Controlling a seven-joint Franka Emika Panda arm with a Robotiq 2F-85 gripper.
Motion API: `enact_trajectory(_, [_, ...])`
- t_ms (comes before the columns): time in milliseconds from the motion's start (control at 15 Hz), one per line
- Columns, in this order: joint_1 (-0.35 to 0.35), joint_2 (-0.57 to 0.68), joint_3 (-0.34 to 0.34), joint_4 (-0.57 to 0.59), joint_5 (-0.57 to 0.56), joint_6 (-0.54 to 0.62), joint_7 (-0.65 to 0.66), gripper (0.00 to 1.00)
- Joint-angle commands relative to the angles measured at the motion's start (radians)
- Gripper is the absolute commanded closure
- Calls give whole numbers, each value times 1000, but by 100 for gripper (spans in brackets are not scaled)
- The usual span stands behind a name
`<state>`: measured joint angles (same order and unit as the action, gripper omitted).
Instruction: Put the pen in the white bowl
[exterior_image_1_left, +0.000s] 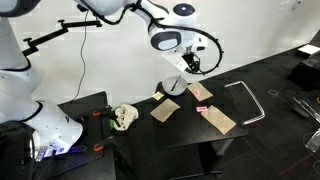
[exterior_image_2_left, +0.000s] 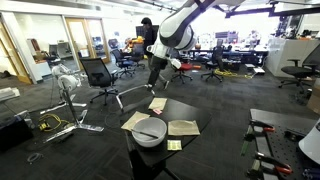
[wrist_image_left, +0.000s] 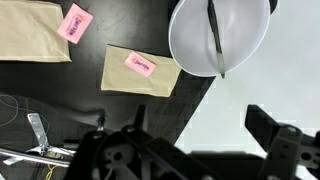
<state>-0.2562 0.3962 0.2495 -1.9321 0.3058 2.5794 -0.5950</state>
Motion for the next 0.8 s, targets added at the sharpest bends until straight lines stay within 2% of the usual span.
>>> enact_trajectory(0, [-12, -105, -13, -99, 80, -19, -50, 0])
enact_trajectory(133, [0, -123, -36, -116, 88, -44, -41, 0])
enact_trajectory(200, [24, -74, -48, -67, 69, -18, -21, 0])
enact_trajectory(267, [27, -78, -54, -72, 69, -19, -21, 0])
enact_trajectory(733, [37, -72, -62, -71, 67, -19, -19, 0])
